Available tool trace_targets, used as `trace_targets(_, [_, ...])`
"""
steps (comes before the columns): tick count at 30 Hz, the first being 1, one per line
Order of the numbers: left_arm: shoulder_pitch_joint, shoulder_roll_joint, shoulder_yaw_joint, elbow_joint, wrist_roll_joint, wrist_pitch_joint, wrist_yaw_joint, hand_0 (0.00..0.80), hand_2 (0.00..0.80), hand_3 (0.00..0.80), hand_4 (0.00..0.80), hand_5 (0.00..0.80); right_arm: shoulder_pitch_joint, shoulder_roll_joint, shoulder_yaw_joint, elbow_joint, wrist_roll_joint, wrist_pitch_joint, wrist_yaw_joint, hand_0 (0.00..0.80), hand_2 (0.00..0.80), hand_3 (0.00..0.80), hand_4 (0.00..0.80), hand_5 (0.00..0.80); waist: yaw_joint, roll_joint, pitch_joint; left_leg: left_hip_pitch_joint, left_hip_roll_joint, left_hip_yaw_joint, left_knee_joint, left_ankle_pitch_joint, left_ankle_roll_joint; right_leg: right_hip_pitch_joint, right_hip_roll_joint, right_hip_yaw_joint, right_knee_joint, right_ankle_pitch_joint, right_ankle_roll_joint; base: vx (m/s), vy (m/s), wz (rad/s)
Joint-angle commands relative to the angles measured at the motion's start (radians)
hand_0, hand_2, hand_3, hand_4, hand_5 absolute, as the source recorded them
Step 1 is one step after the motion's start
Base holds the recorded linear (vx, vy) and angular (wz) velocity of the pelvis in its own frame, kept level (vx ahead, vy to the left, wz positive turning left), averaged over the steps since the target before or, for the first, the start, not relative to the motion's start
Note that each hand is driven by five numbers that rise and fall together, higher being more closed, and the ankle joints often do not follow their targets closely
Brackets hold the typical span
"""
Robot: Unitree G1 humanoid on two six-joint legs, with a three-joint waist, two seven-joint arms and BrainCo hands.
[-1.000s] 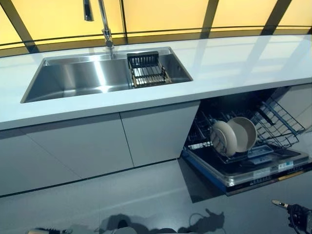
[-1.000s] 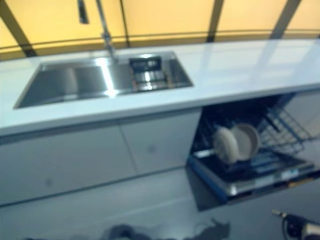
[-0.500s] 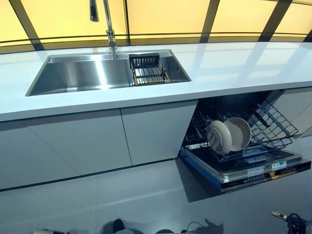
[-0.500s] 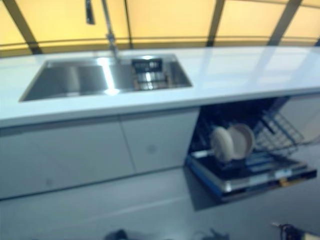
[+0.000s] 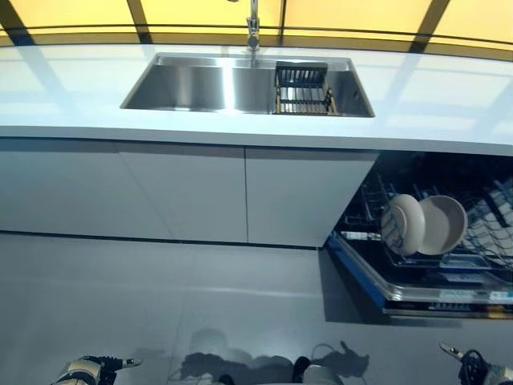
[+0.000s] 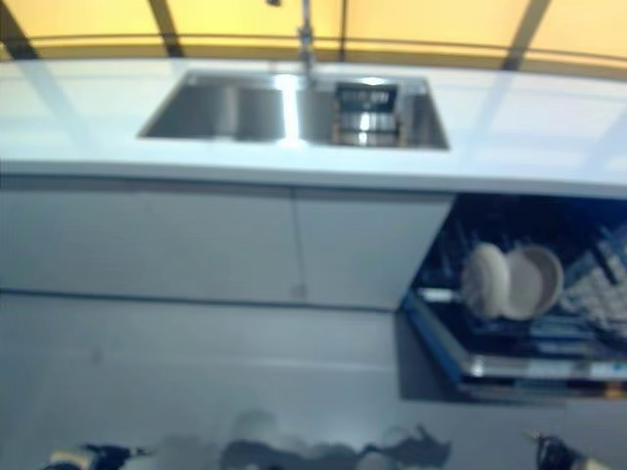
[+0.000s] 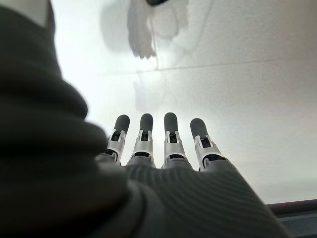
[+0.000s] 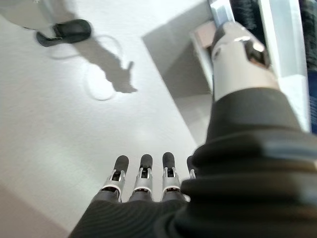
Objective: Take plates into dishwasher
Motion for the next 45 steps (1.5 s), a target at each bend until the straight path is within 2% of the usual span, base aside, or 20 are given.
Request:
trace_targets(1, [0.007, 0.023, 0.004, 0.034, -0.021, 0.026, 0.031, 0.0, 0.0, 0.0, 0.0, 0.0, -0.027, -0.001, 0.041, 0.011, 0.048, -0.011, -0.009, 0.0, 0.0, 0.0, 0.0, 0.0, 0.004, 0.034, 0.047, -0.05, 0.009, -0.048, 0.079, -0.049, 0.02, -0.032, -0.008, 0.034, 0.024, 0.062, 0.006, -0.172, -0.297, -0.17])
trace_targets(3, [0.009, 0.018, 0.007, 0.048, -0.033, 0.026, 0.042, 0.0, 0.0, 0.0, 0.0, 0.0, -0.029, 0.029, 0.043, 0.02, 0.05, -0.024, -0.022, 0.0, 0.0, 0.0, 0.0, 0.0, 0.007, 0.028, 0.057, -0.081, 0.033, -0.047, 0.134, -0.069, 0.016, -0.034, -0.091, 0.069, -0.015, 0.109, 0.014, -0.107, -0.36, -0.25])
trace_targets(4, [0.013, 0.017, 0.011, 0.055, -0.038, 0.037, 0.048, 0.0, 0.0, 0.0, 0.0, 0.0, -0.031, 0.047, 0.046, 0.023, 0.05, -0.032, -0.03, 0.0, 0.0, 0.0, 0.0, 0.0, 0.013, 0.019, 0.06, -0.101, 0.047, -0.027, 0.185, -0.091, 0.013, -0.027, -0.11, 0.056, -0.038, 0.101, 0.02, -0.033, -0.256, -0.18])
trace_targets(5, [0.013, 0.017, 0.011, 0.055, -0.039, 0.037, 0.048, 0.0, 0.0, 0.0, 0.0, 0.0, -0.03, 0.048, 0.046, 0.023, 0.051, -0.032, -0.031, 0.0, 0.0, 0.0, 0.0, 0.0, 0.014, 0.022, 0.063, -0.102, 0.053, -0.027, 0.199, -0.103, 0.012, -0.023, -0.106, 0.056, -0.035, 0.097, 0.02, 0.011, -0.248, -0.34])
trace_targets(7, [0.032, 0.004, 0.023, 0.061, -0.071, 0.052, 0.08, 0.0, 0.0, 0.0, 0.0, 0.0, -0.039, 0.066, 0.049, 0.031, 0.04, -0.019, -0.052, 0.0, 0.0, 0.0, 0.0, 0.0, 0.014, 0.025, 0.063, -0.105, 0.078, 0.001, 0.228, -0.109, 0.002, -0.006, -0.097, 0.042, -0.065, 0.069, 0.024, 0.041, -0.216, -0.43])
trace_targets(9, [0.033, -0.001, 0.026, 0.047, -0.046, 0.045, 0.034, 0.0, 0.0, 0.0, 0.0, 0.0, -0.028, 0.083, 0.042, 0.03, 0.077, -0.021, -0.068, 0.0, 0.0, 0.0, 0.0, 0.0, 0.009, 0.033, 0.073, -0.134, 0.099, 0.011, 0.235, -0.078, -0.011, 0.011, -0.076, 0.068, -0.093, 0.052, 0.026, -0.03, -0.213, -0.37])
trace_targets(12, [0.016, -0.028, 0.02, 0.039, -0.064, 0.04, 0.061, 0.0, 0.0, 0.0, 0.0, 0.0, -0.027, 0.1, 0.027, 0.045, 0.149, -0.024, -0.088, 0.0, 0.0, 0.0, 0.0, 0.0, -0.002, 0.042, 0.082, -0.163, 0.093, 0.015, 0.201, -0.037, -0.016, 0.0, -0.063, 0.081, -0.129, 0.061, 0.036, -0.109, -0.129, -0.23])
trace_targets(15, [0.002, -0.044, 0.005, 0.024, -0.052, 0.03, 0.074, 0.0, 0.0, 0.0, 0.0, 0.0, -0.025, 0.11, 0.012, 0.055, 0.185, -0.035, -0.08, 0.0, 0.0, 0.0, 0.0, 0.0, -0.017, 0.061, 0.11, -0.184, 0.095, 0.016, 0.204, -0.029, -0.017, -0.029, -0.065, 0.085, -0.102, 0.049, 0.038, -0.113, -0.064, -0.14])
trace_targets(21, [-0.011, -0.075, -0.004, 0.005, -0.082, 0.043, 0.119, 0.0, 0.0, 0.0, 0.0, 0.0, -0.058, 0.114, 0.015, 0.023, 0.342, -0.078, -0.01, 0.0, 0.0, 0.0, 0.0, 0.0, -0.043, 0.106, 0.177, -0.263, 0.078, 0.021, 0.306, -0.051, -0.006, -0.145, -0.072, 0.115, 0.062, -0.017, 0.009, -0.109, 0.033, -0.04])
trace_targets(26, [-0.023, -0.134, -0.01, 0.012, -0.129, 0.077, 0.145, 0.0, 0.0, 0.0, 0.0, 0.0, -0.118, 0.122, 0.009, 0.004, 0.572, -0.066, 0.027, 0.0, 0.0, 0.0, 0.0, 0.0, -0.062, 0.14, 0.22, -0.364, 0.093, 0.046, 0.484, -0.126, 0.004, -0.252, -0.061, 0.141, 0.23, -0.104, -0.043, -0.067, 0.06, -0.12])
trace_targets(27, [-0.021, -0.145, -0.01, 0.012, -0.129, 0.083, 0.149, 0.0, 0.0, 0.0, 0.0, 0.0, -0.126, 0.128, 0.006, 0.0, 0.613, -0.058, 0.032, 0.0, 0.0, 0.0, 0.0, 0.0, -0.063, 0.146, 0.222, -0.366, 0.094, 0.036, 0.51, -0.163, 0.002, -0.261, -0.056, 0.152, 0.27, -0.143, -0.042, 0.072, 0.082, -0.19])
trace_targets(31, [-0.029, -0.182, -0.017, 0.012, -0.147, 0.112, 0.166, 0.0, 0.0, 0.0, 0.0, 0.0, -0.165, 0.144, 0.006, -0.027, 0.806, -0.033, 0.069, 0.0, 0.0, 0.0, 0.0, 0.0, -0.06, 0.157, 0.233, -0.424, 0.1, 0.025, 0.612, -0.209, 0.014, -0.321, -0.054, 0.164, 0.39, -0.2, -0.068, 0.017, 0.024, -0.09])
trace_targets(35, [-0.043, -0.215, -0.033, 0.014, -0.185, 0.131, 0.193, 0.0, 0.0, 0.0, 0.0, 0.0, -0.237, 0.154, 0.024, -0.112, 0.99, -0.054, 0.069, 0.0, 0.0, 0.0, 0.0, 0.0, -0.05, 0.163, 0.233, -0.503, 0.098, 0.003, 0.734, -0.258, 0.031, -0.389, -0.062, 0.176, 0.511, -0.248, -0.094, -0.021, -0.004, 0.1])
trace_targets(38, [-0.047, -0.235, -0.05, 0.019, -0.205, 0.145, 0.213, 0.0, 0.0, 0.0, 0.0, 0.0, -0.314, 0.153, 0.03, -0.17, 1.046, -0.089, 0.048, 0.0, 0.0, 0.0, 0.0, 0.0, -0.038, 0.167, 0.227, -0.541, 0.097, -0.019, 0.79, -0.274, 0.033, -0.415, -0.072, 0.182, 0.563, -0.267, -0.104, -0.011, 0.001, 0.15])
trace_targets(45, [-0.024, -0.254, -0.079, 0.008, -0.216, 0.172, 0.249, 0.0, 0.0, 0.0, 0.0, 0.0, -0.529, 0.121, 0.079, -0.314, 1.034, -0.144, 0.012, 0.0, 0.0, 0.0, 0.0, 0.0, 0.01, 0.165, 0.216, -0.567, 0.086, -0.064, 0.852, -0.29, 0.038, -0.424, -0.09, 0.176, 0.628, -0.291, -0.119, 0.007, -0.017, 0.12])
